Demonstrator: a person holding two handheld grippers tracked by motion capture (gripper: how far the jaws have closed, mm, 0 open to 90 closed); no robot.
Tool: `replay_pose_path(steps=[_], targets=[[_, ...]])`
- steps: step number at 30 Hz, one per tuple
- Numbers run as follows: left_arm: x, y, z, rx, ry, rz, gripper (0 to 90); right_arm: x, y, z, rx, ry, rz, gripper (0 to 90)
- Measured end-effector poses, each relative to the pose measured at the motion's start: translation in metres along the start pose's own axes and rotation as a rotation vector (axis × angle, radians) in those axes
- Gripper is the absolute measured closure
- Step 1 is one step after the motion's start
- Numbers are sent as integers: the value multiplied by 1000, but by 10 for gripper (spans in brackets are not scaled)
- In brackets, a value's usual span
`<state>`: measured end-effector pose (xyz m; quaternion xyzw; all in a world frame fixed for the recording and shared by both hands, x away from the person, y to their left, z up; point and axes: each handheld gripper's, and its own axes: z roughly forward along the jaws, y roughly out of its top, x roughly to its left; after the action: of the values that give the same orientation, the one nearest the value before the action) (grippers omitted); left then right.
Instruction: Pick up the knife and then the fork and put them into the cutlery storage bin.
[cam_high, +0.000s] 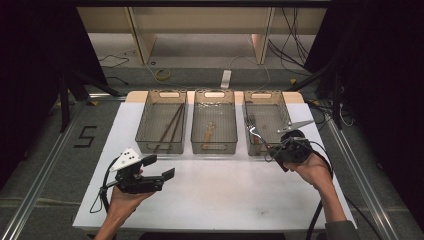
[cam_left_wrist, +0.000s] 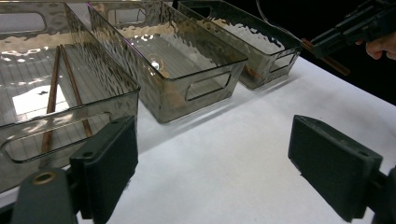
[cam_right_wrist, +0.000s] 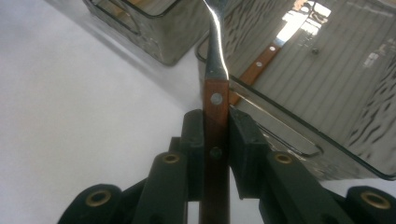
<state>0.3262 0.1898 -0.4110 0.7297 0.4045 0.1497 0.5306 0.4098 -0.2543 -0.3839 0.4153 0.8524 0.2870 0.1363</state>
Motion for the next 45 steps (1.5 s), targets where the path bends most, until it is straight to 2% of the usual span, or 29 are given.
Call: replay_pose_path(steps=[6,12,13,20,31,42,45], targets=[[0,0,0,-2,-3,-1,153,-7,5,3,-1,-13,18,773],[1,-1,-1,-7,-7,1,153,-14,21,5,-24,-29,36,773],[1,-1,-1,-7,-8,1,153,-18,28,6,-31,-35,46,773],[0,0,1,-7,-10,2,152,-32,46,7,-46,-57,85,773],[0,0,0,-7,-10,3,152,-46,63,23,-32,-65,143,773],[0,0,0,-6,-11,3,153,-53,75,34,-19,-72,183,772],[1,0,-1,-7,-10,4,152,-56,76,39,-15,-77,207,772]])
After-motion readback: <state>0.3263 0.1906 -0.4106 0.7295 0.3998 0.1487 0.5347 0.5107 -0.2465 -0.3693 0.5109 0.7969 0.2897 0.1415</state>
